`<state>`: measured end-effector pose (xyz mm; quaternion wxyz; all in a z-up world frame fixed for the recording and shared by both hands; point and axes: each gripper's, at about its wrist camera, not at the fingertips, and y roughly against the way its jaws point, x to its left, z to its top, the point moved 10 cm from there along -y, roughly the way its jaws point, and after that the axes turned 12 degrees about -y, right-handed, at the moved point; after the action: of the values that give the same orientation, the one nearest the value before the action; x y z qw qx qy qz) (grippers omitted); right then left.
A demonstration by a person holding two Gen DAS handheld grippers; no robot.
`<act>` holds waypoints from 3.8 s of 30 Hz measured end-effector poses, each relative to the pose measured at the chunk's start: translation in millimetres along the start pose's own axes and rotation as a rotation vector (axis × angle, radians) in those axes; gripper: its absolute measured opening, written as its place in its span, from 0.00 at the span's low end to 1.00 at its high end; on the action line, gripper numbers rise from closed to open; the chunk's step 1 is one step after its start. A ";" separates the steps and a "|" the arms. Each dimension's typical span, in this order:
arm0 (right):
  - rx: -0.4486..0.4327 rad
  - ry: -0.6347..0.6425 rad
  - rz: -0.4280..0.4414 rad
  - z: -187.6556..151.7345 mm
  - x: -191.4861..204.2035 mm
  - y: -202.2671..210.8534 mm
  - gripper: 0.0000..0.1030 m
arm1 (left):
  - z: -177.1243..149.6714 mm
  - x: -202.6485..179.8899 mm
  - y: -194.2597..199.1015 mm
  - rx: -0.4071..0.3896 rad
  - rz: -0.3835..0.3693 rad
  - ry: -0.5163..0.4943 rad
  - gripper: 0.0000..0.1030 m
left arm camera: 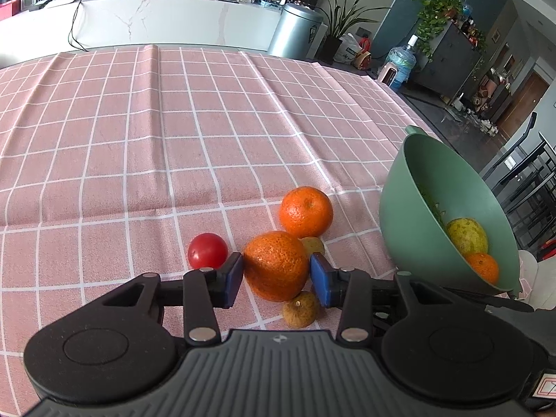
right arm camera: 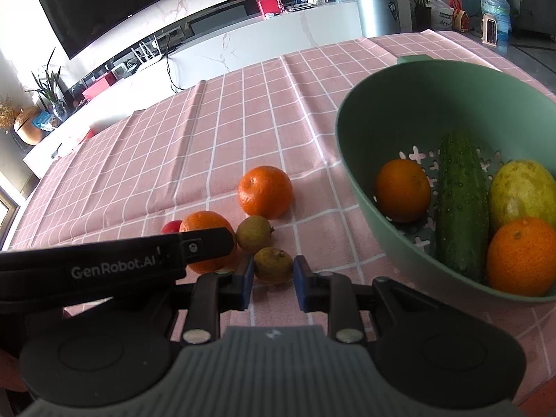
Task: Organize fruits
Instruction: 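Grasp a small brown kiwi with the right tool while the left tool holds the orange, then carry the orange and kiwi with both tools over the green colander, then open both tools to drop the fruit into the colander, then withdraw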
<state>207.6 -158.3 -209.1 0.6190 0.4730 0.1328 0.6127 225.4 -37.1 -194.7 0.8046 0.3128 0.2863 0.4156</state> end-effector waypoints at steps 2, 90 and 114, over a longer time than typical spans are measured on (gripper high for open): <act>0.000 0.000 0.000 -0.1 0.0 -0.3 0.20 | -0.6 0.0 0.5 -0.004 0.000 -0.003 0.46; -0.020 0.315 -0.150 104.1 -119.4 37.4 0.20 | 57.9 -142.9 -46.0 0.191 -0.015 -0.266 0.45; -0.188 0.162 -0.075 78.3 -68.7 119.3 0.53 | 53.6 -121.9 53.3 0.038 0.034 -0.270 0.55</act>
<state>175.7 -275.9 -107.9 0.6703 0.3564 0.1419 0.6352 178.2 -130.2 -96.4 0.8227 0.3858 0.1779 0.3778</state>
